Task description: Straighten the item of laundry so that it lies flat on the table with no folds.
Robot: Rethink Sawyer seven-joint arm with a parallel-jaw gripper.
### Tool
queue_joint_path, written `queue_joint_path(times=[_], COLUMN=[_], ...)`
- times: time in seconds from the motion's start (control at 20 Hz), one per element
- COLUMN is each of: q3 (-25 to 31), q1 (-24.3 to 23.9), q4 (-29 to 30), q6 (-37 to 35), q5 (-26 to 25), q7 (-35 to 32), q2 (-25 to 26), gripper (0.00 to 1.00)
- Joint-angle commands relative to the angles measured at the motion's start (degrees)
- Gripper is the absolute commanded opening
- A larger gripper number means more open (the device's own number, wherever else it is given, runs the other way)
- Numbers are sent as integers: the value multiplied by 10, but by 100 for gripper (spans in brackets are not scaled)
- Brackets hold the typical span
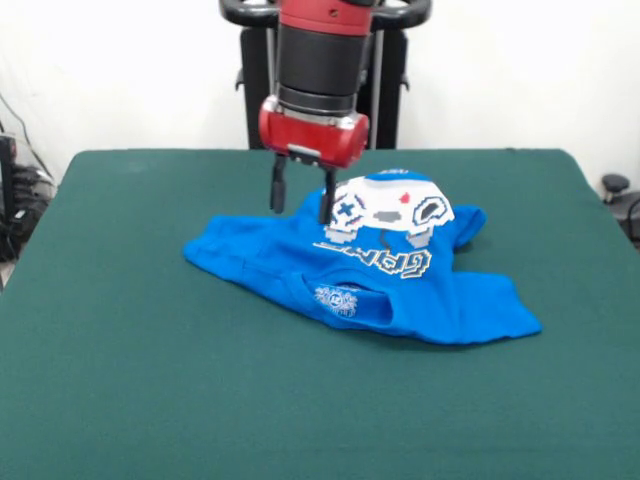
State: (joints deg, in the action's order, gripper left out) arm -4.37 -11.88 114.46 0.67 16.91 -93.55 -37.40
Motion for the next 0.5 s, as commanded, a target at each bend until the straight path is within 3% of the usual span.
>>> queue_joint_path(times=[0.05,0.5], q3=[43,25], q1=[57,65], q4=[-11,-103], q6=[62,-8], q5=[37,31], q7=[-168,-99], q2=[53,72], gripper=[100,100])
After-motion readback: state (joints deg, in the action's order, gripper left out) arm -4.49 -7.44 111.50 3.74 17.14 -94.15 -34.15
